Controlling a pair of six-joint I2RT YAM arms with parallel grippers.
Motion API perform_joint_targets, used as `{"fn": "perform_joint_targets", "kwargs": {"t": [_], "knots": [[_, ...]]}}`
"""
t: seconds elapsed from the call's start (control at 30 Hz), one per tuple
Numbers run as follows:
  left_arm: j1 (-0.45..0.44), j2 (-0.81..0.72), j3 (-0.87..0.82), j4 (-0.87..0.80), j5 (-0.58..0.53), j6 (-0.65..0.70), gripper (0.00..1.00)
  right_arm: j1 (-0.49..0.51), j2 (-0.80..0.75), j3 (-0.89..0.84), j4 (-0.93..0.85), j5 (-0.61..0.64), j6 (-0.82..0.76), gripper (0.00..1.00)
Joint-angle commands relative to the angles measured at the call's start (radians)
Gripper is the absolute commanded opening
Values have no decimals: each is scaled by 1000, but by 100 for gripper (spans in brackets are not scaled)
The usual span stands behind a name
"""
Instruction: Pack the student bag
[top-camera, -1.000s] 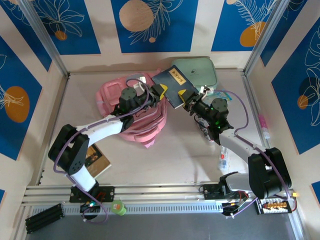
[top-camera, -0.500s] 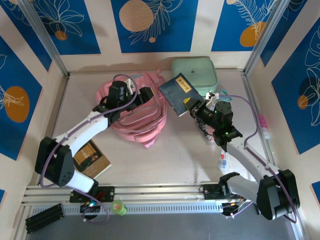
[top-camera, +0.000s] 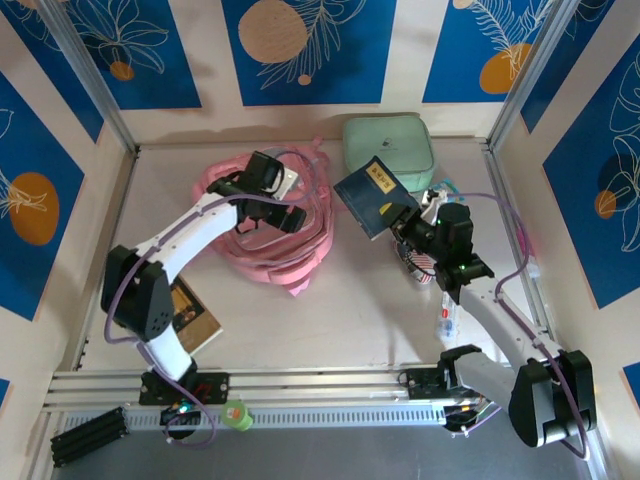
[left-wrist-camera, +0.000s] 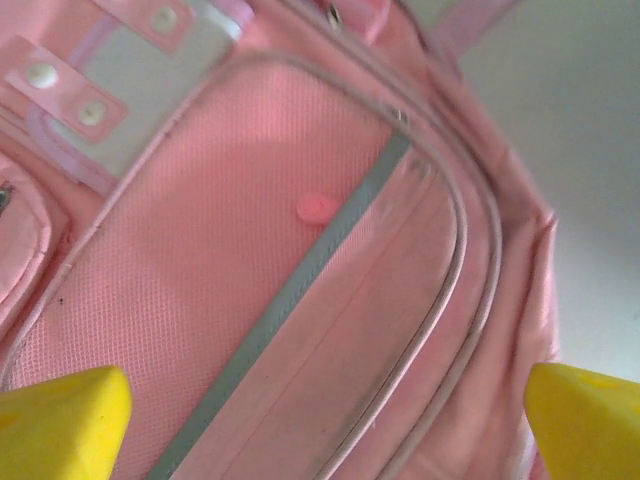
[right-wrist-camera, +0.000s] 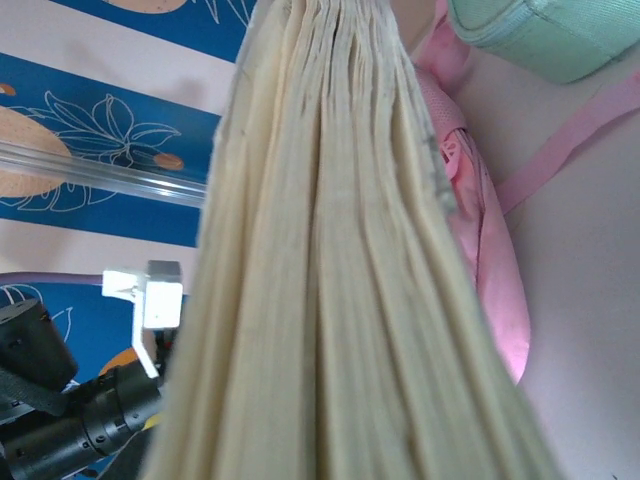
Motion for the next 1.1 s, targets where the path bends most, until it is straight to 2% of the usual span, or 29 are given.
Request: {"fn": "perform_joint_targets", "kwargs": {"t": [0.0,0.13,0.27,0.4,0.47,0.6,0.77,0.97,1.07], "knots": [[-30,59,54,-163,-62,203,96,-23,-23,-26,26,-27,-19,3],[-38,142,109,-281,-124,215,83,-41,-24,-34,24,-46,-13,4],[-47,182,117,-280,-168,211,73,-46,-26,-35,24,-47,-9,4],[-52,235,146,-285,-251,211,57,-48,-25,-38,42,-67,-1,4],[-59,251,154,-280,-288,217,56,-47,-25,-38,47,-71,0,5],[-74,274,172,-279,-267,236,56,-46,-26,-42,50,-72,5,5],[-108,288,166,-246,-354,277,55,-47,-32,-44,36,-68,5,5],[-113,243,152,-175,-414,278,31,-50,-63,-42,-11,-28,-6,5],[-112,184,120,-137,-402,297,24,-51,-91,-37,-63,4,-23,5]]}}
